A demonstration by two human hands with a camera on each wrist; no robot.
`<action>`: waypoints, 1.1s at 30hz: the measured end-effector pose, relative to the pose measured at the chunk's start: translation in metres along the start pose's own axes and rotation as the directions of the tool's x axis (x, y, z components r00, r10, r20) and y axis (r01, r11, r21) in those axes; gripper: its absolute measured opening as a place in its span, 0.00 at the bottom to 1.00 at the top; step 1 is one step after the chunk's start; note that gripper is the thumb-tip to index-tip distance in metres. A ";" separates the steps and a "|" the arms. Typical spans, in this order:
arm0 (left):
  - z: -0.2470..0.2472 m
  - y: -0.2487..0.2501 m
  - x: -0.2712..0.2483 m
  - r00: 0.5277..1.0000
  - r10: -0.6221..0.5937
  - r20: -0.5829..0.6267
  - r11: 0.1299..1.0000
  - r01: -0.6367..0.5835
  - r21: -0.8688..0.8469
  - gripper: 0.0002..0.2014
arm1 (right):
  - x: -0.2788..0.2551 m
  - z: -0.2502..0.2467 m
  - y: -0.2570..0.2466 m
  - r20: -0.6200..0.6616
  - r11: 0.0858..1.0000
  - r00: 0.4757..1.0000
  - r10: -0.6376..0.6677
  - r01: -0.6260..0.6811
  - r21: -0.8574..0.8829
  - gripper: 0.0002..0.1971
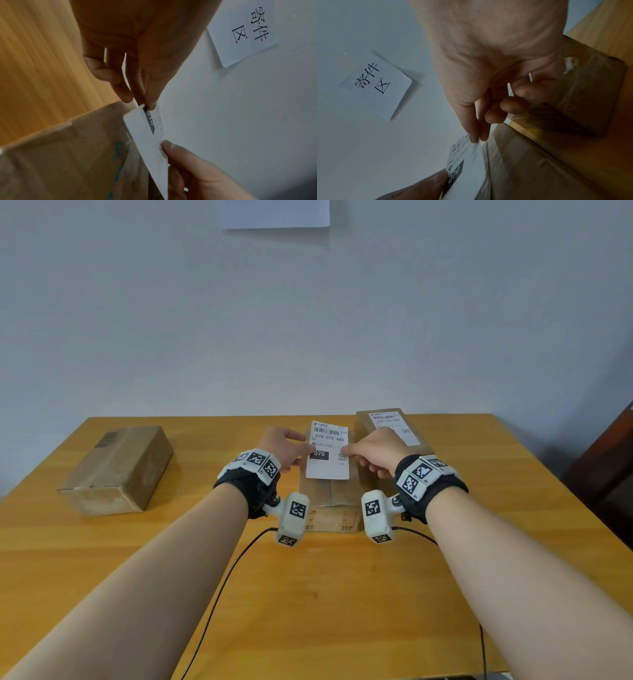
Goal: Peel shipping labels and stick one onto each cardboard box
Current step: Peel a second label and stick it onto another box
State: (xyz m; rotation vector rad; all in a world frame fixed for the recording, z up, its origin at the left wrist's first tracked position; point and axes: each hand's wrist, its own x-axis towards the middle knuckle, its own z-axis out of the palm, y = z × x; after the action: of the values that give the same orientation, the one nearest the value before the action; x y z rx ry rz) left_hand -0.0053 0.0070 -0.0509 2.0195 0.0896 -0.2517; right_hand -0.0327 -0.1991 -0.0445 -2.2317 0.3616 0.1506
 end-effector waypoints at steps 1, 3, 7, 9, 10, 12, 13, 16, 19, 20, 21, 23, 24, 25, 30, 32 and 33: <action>0.000 -0.001 0.000 1.000 -0.009 0.003 1.000 0.009 0.017 0.15 | 0.001 0.000 0.001 0.002 1.000 1.000 0.007 -0.007 -0.014 0.20; 0.001 -0.003 -0.001 0.999 -0.032 0.007 0.998 0.031 0.055 0.15 | 0.002 0.001 0.003 0.012 1.000 1.000 0.021 -0.021 -0.023 0.21; 0.004 -0.005 -0.003 0.998 -0.065 0.001 0.995 0.065 0.074 0.14 | 0.003 0.005 0.004 0.037 0.999 0.999 0.037 -0.036 -0.015 0.19; 0.005 -0.004 -0.003 0.997 -0.078 -0.003 0.993 0.078 0.083 0.12 | 0.004 0.007 0.004 0.044 0.999 0.998 0.042 -0.042 -0.008 0.19; 0.005 -0.004 -0.003 0.996 -0.086 -0.003 0.992 0.086 0.091 0.11 | 0.005 0.009 0.005 0.048 0.999 0.998 0.047 -0.047 -0.002 0.19; 0.005 -0.004 -0.003 0.995 -0.104 0.004 0.989 0.103 0.102 0.12 | 0.005 0.010 0.005 0.052 0.998 0.997 0.057 -0.058 0.010 0.18; 0.006 -0.004 -0.002 0.994 -0.112 0.012 0.988 0.110 0.105 0.11 | 0.005 0.010 0.005 0.053 0.998 0.997 0.061 -0.062 0.014 0.17; 0.007 -0.005 -0.002 0.993 -0.119 0.013 0.989 0.118 0.087 0.11 | 0.006 0.011 0.006 0.056 0.997 0.996 0.072 -0.073 0.014 0.15; 0.009 -0.003 -0.003 0.993 -0.116 0.011 0.990 0.114 0.082 0.14 | 0.006 0.013 0.007 0.052 0.997 0.995 0.083 -0.082 -0.008 0.14; 0.010 -0.002 -0.003 0.993 -0.116 0.010 0.990 0.114 0.087 0.14 | 0.006 0.013 0.007 0.051 0.996 0.995 0.085 -0.085 -0.012 0.14; 0.010 0.000 -0.004 0.993 -0.119 0.011 0.989 0.118 0.095 0.15 | 0.006 0.013 0.007 0.052 0.996 0.995 0.086 -0.085 -0.018 0.14; 0.011 0.003 -0.004 0.992 -0.126 0.017 0.986 0.123 0.113 0.16 | 0.007 0.013 0.007 0.054 0.996 0.995 0.085 -0.083 -0.031 0.13; 0.011 0.005 -0.004 0.991 -0.129 0.021 0.984 0.125 0.124 0.16 | 0.008 0.013 0.007 0.053 0.996 0.995 0.085 -0.083 -0.032 0.13; 0.010 0.006 -0.005 0.991 -0.132 0.025 0.983 0.128 0.133 0.16 | 0.008 0.013 0.008 0.050 0.996 0.995 0.083 -0.082 -0.030 0.13; 0.010 0.012 -0.005 0.990 -0.140 0.017 0.976 0.135 0.173 0.15 | 0.009 0.016 0.007 0.048 0.997 0.996 0.079 -0.078 -0.028 0.13; 0.010 0.013 -0.005 0.989 -0.148 0.023 0.973 0.141 0.185 0.15 | 0.009 0.016 0.007 0.049 0.997 0.996 0.074 -0.073 -0.033 0.14; 0.010 0.014 -0.005 0.989 -0.149 0.023 0.972 0.142 0.189 0.15 | 0.009 0.015 0.007 0.050 0.997 0.996 0.073 -0.071 -0.036 0.14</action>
State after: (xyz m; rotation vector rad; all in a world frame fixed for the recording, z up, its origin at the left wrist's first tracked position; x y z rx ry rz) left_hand -0.0090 -0.0079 -0.0418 2.1968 0.1979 -0.4036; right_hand -0.0257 -0.1933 -0.0613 -2.2449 0.4149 0.2532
